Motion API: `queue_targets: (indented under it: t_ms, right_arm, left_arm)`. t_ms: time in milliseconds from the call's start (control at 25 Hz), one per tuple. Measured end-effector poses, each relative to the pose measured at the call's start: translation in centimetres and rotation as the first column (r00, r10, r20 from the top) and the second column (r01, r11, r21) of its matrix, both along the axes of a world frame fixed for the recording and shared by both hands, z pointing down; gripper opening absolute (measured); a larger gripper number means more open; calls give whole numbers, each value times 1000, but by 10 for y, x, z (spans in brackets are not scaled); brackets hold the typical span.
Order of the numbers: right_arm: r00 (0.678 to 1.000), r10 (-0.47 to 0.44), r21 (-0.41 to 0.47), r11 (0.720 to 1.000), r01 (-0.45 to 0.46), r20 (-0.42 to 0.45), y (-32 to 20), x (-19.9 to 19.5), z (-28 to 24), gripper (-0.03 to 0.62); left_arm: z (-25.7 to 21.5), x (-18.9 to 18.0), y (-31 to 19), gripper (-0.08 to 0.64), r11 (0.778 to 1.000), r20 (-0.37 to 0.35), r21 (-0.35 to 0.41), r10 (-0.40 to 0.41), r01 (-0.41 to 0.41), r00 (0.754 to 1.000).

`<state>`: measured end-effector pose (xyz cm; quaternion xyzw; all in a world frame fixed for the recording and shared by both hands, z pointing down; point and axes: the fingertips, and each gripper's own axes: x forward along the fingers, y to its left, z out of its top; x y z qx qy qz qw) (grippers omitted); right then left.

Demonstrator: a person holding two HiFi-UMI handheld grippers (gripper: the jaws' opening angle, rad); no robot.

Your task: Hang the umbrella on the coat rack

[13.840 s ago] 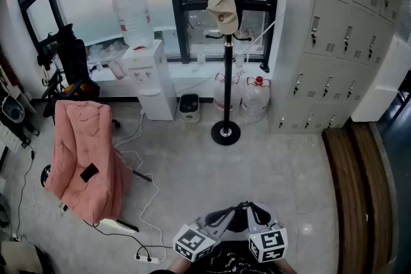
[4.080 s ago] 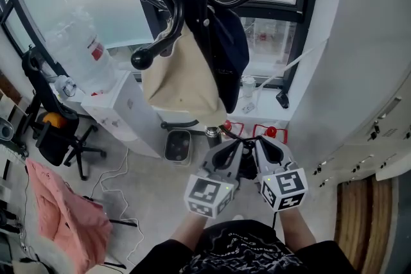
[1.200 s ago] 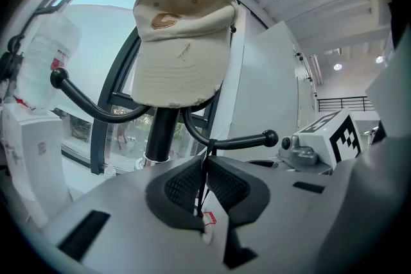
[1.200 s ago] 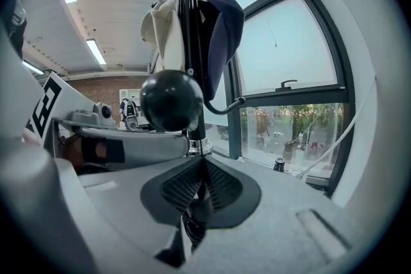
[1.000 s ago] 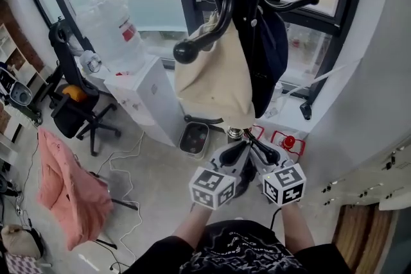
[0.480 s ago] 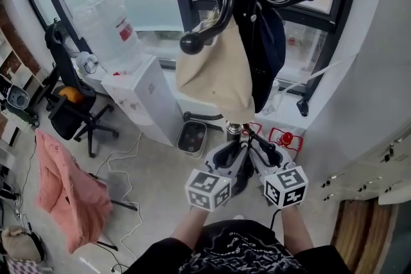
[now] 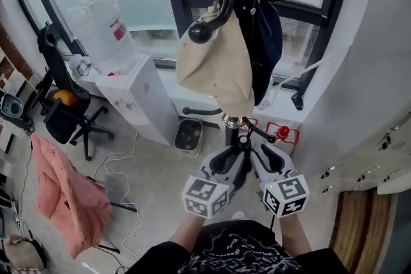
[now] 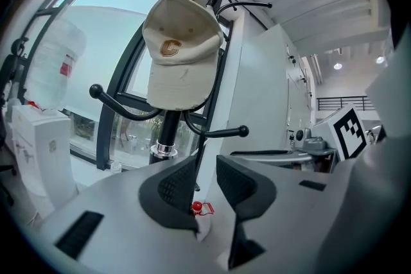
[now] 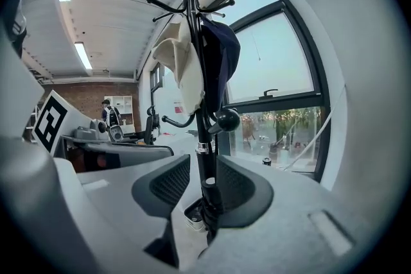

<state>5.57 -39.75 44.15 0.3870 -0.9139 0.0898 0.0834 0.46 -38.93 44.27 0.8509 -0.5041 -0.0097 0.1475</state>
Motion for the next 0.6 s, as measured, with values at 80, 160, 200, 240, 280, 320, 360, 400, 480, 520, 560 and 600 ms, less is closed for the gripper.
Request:
queue_targets:
  t_ms: [80,160,200,240,280,320,360,400,480,520,560,600]
  right_arm:
    - [1000,14,3,1000,-14,3,6,-1,1,123]
    - [1000,28,-3,1000,-28,12,13,-1,4,121]
    - [999,33,-8,999,-33,13,16,-2,6,118]
    - [999,37,-9,999,-37,12,19,-2,7,115]
    - [999,41,-8,999,-41,8,22,-3,7,112]
    - [999,46,-5,999,-46,4,24,-4,7,109]
    - [999,53,-2,999,-53,2,26,-4,7,103]
    - [998,62,1,998,-62,0,28,-5,8,94]
    - [997,83,5,997,-83,-7,33,-5,9,67]
    - [996,93,7,996,-93,-11,36,-6,10,49]
    - [995,103,7,995,-103,-15,39,-7,12,32]
    - [994,112,7,994,-112,-18,42,-8,13,20]
  left_arm:
    - [0,-1,6,100,1000,3,1,7,-7,1000]
    - [1,-2,13,100,1000,6,2,13,-13,1000]
    - [2,-3,16,100,1000,9,2,14,-14,1000]
    - [3,-4,19,100,1000,14,2,14,-14,1000]
    - [5,-5,22,100,1000,18,2,15,-15,1000]
    - [6,-7,25,100,1000,21,0,17,-17,1000]
    - [8,-8,28,100,1000,23,-3,17,-17,1000]
    - [10,-10,31,100,1000,25,-5,17,-17,1000]
    - [12,-13,36,98,1000,27,-6,22,-22,999]
    - [12,-14,39,96,1000,30,-5,28,-28,999]
    - [13,-15,42,89,999,34,-5,34,-34,999]
    - [14,-16,45,83,999,38,-6,39,-39,999]
